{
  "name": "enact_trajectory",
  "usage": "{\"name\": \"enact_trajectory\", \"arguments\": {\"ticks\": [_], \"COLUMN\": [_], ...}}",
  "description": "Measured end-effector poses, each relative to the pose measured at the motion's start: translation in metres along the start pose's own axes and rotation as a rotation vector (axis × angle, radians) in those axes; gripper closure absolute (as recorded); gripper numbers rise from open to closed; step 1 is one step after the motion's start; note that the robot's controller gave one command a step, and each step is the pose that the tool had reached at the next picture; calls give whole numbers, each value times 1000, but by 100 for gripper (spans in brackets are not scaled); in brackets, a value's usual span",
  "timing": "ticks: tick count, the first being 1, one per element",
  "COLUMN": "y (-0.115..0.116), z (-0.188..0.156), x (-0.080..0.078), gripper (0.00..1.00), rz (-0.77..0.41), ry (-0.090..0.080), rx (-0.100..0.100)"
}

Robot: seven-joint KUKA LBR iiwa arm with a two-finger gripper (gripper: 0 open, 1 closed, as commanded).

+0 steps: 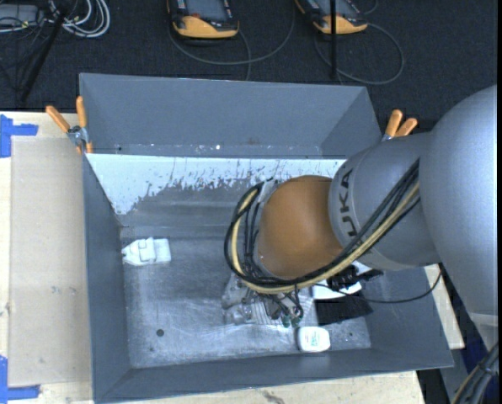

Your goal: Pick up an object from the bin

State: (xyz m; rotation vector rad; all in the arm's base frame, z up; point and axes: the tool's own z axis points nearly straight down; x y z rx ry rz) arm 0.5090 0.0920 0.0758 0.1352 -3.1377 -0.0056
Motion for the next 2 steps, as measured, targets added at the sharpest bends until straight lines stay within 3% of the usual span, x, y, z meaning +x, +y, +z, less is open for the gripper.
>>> {"name": "enact_trajectory", "arguments": {"ticks": [1, 2], "y": [0, -10], "z": [0, -136], "x": [0, -10], "gripper": [100, 100], "rz": [0, -140], "ry": [0, -1], "rx": [0, 3]}}
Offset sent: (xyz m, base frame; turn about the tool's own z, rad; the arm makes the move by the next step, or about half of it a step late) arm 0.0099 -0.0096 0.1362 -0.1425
